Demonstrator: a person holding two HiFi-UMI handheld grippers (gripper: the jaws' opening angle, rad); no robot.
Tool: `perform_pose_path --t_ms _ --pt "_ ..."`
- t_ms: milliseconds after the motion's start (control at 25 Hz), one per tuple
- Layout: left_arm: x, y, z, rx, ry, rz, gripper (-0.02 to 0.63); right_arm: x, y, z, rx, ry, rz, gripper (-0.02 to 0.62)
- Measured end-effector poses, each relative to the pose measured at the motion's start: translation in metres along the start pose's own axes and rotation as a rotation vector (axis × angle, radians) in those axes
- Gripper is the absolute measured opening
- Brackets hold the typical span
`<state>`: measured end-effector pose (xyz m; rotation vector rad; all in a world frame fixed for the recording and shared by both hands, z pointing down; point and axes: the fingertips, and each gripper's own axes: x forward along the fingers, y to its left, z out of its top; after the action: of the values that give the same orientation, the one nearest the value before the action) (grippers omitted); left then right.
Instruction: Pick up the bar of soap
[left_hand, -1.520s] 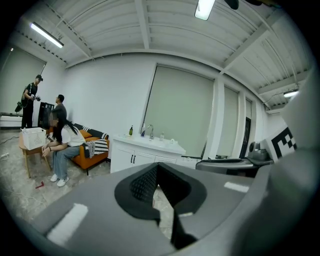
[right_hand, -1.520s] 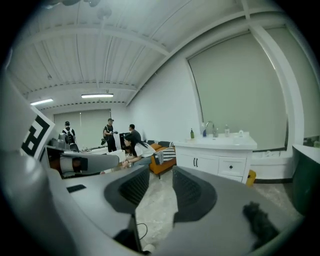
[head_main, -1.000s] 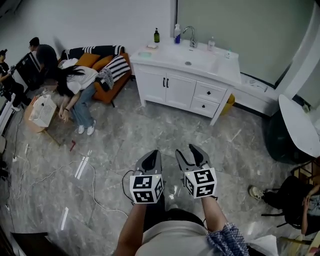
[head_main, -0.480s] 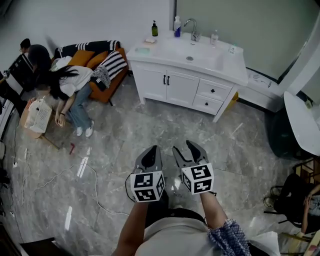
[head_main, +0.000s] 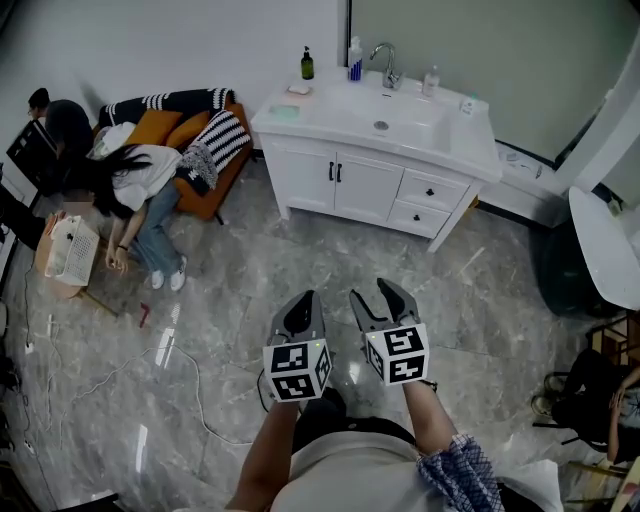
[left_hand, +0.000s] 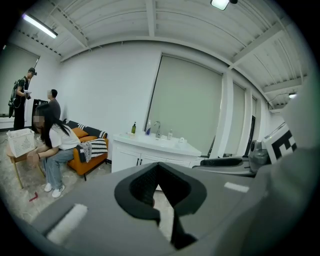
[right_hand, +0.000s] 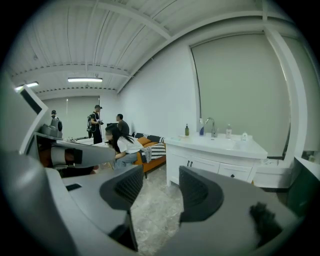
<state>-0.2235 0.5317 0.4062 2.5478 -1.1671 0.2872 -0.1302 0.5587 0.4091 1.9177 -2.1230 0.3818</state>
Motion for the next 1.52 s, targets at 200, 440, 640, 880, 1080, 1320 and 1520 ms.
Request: perform_pose_path --t_ms 200,440,640,880,1080,1320,1520 --pt "0.014 0.021 0.017 0.021 -0.005 -0.026 0.008 0.025 0.009 0.017 -0.060 -0.008 -0.020 0.212" --pt "0.022 0.050 0.021 0.017 -0.001 -0.030 0.008 0.048 0.015 0.027 -0.030 -0.024 -0.037 0.212" --pt "0.027 0.061 0.026 0.015 0.000 -0.036 0.008 0.059 0.018 0.032 -0.056 -0.016 -0.044 0.212" --pt "0.037 0.066 0.032 0.023 0.003 -0.046 0.008 0.069 0.018 0.040 -0.058 -0.030 -0.050 0.212" --pt "0.051 0.070 0.033 0.012 0.003 -0.040 0.008 0.079 0.009 0.034 -0.063 -0.011 -0.046 0.212" --pt "0.070 0.073 0.035 0.005 0.025 -0.031 0.008 0.099 -0.016 0.041 -0.038 -0.008 -0.045 0.212" --pt "0.095 0.080 0.038 -0.008 0.036 -0.016 0.008 0.125 -0.029 0.049 -0.035 -0.004 -0.026 0.212"
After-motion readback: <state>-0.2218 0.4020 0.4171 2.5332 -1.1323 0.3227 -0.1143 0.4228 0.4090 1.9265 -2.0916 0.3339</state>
